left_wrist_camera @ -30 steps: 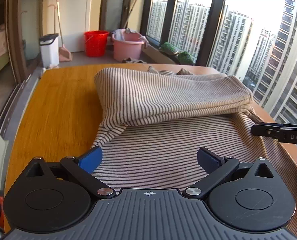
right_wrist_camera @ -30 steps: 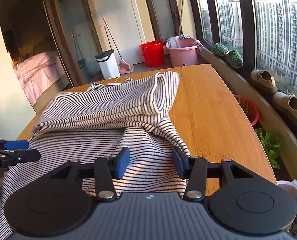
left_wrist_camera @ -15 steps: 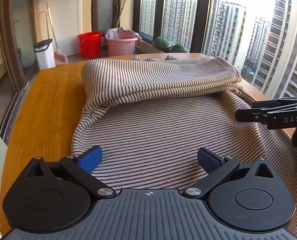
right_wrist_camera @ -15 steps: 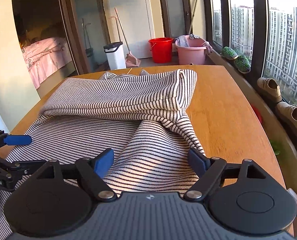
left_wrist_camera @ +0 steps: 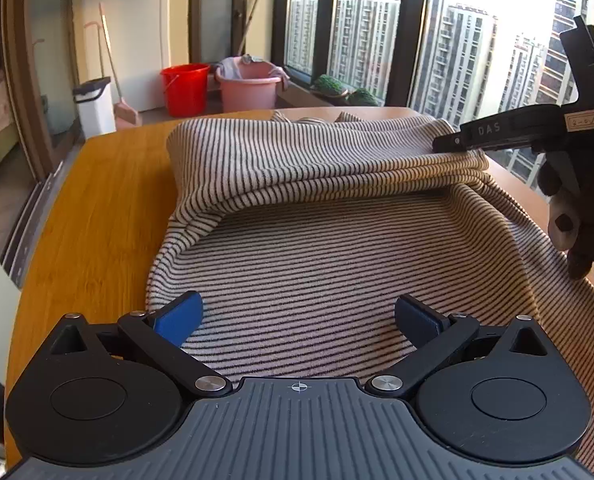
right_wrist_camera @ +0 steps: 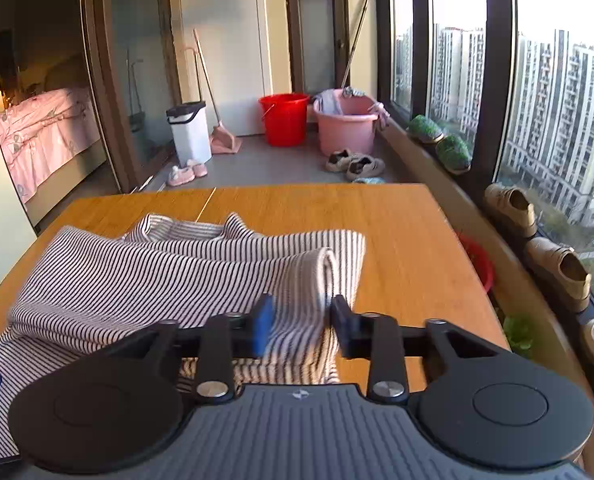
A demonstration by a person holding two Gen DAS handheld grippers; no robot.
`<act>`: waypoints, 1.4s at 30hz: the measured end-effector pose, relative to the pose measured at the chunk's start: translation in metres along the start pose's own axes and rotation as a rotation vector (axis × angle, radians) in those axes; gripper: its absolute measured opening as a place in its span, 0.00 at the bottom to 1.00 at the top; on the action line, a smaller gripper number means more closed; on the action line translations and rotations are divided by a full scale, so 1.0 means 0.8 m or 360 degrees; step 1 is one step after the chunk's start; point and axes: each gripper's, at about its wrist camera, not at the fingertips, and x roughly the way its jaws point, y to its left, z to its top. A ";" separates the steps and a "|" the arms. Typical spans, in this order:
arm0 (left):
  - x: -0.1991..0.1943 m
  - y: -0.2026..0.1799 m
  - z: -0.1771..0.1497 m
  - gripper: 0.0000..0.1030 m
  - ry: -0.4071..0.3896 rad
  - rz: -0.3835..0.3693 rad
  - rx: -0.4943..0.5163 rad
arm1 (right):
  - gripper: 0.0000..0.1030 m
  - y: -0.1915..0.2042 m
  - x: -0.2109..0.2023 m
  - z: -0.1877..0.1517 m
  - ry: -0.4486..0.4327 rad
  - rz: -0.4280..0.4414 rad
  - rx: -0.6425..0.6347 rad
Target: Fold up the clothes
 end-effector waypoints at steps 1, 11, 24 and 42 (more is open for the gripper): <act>-0.001 -0.002 -0.002 1.00 -0.0003 -0.0004 -0.0006 | 0.19 0.005 0.001 0.000 -0.0005 0.0000 -0.0024; -0.006 0.001 -0.008 1.00 -0.0017 -0.0026 -0.0033 | 0.12 -0.011 -0.037 0.058 -0.0238 0.0084 0.0006; -0.002 -0.005 -0.006 1.00 0.0027 0.0046 0.0057 | 0.41 -0.031 -0.063 0.014 -0.0247 0.0161 0.0113; -0.001 -0.008 -0.006 1.00 0.0027 0.0057 0.0051 | 0.61 -0.019 0.016 -0.031 -0.0085 0.0382 0.0266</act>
